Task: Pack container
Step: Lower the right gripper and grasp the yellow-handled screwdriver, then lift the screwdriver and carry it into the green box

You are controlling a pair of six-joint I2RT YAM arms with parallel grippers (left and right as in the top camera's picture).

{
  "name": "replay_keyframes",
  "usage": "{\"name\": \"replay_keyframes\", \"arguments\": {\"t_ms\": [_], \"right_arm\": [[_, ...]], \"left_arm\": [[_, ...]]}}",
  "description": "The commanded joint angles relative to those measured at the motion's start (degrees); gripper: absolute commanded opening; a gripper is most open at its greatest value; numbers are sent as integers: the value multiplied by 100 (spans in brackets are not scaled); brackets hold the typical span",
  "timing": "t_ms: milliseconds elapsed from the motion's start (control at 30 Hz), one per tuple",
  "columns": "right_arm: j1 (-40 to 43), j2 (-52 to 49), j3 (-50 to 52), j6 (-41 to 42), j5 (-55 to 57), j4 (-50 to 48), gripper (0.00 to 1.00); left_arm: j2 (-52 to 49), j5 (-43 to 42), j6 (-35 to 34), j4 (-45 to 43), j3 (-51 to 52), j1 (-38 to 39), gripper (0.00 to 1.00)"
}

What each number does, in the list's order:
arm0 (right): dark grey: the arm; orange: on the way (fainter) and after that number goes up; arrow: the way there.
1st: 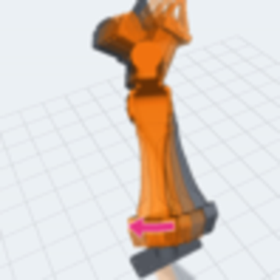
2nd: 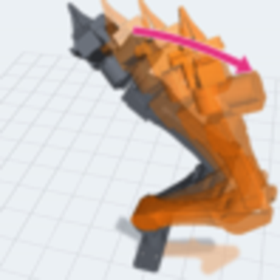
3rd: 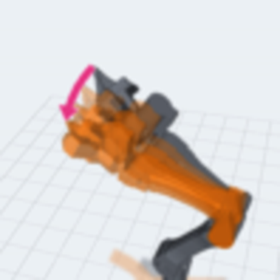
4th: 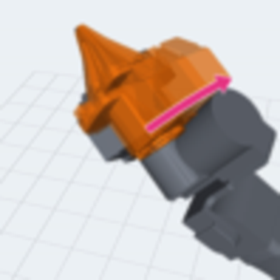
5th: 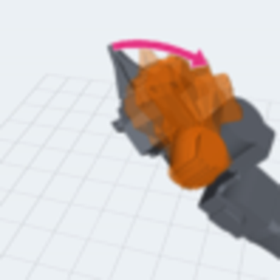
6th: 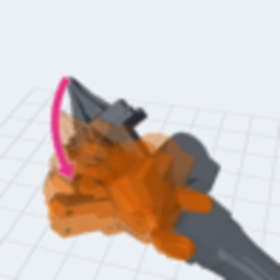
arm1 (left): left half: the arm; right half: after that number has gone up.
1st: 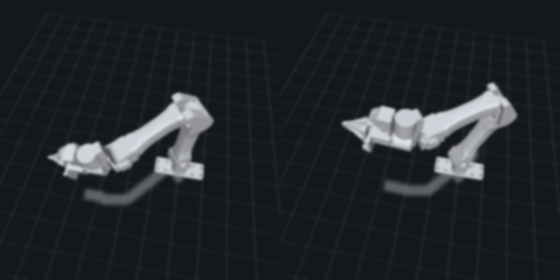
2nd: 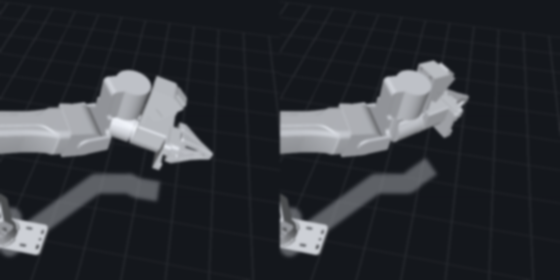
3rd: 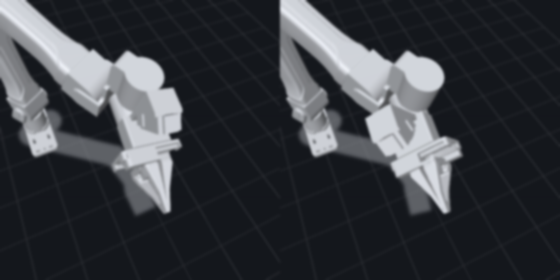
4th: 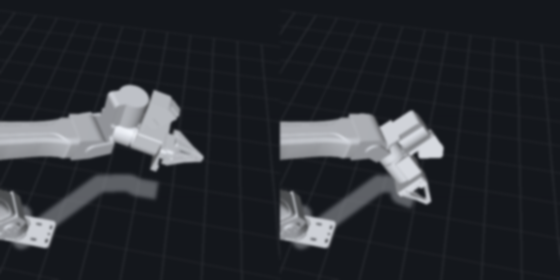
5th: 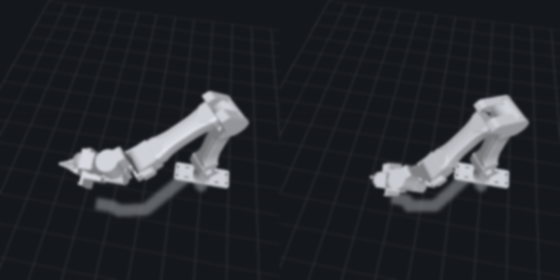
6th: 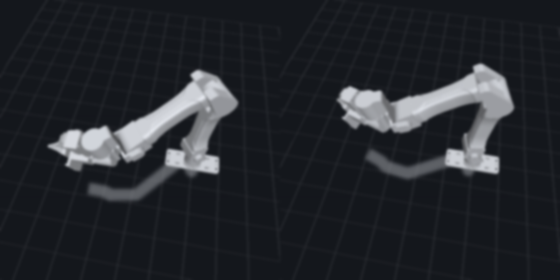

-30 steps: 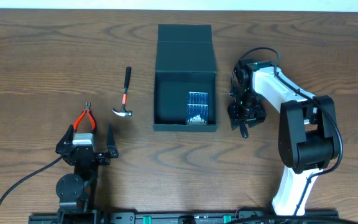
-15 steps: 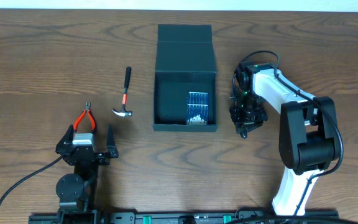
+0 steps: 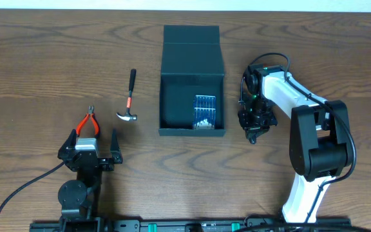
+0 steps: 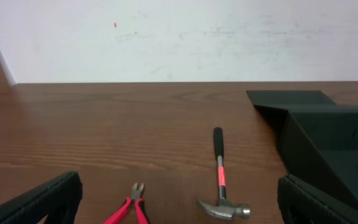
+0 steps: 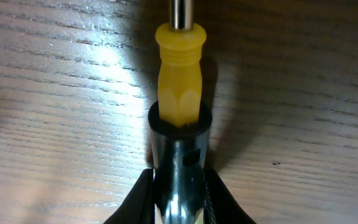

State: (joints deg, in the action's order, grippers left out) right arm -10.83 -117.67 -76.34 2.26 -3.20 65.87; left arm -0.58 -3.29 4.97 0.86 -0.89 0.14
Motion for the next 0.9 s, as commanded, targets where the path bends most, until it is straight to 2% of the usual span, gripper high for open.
{"name": "replay_keyframes", "arguments": {"t_ms": [0,467,867], "right_arm": [[2,-13,118,-22,-57,-122,1],[4,501,96,-22,-282,-275,1],[4,1384,90,48,-284,-249,1]], "left_arm": [[35,-79,81,87,61,15,98],[35,-79,81,87,61,15,98],[35,-79,81,87,61,15,98]]}}
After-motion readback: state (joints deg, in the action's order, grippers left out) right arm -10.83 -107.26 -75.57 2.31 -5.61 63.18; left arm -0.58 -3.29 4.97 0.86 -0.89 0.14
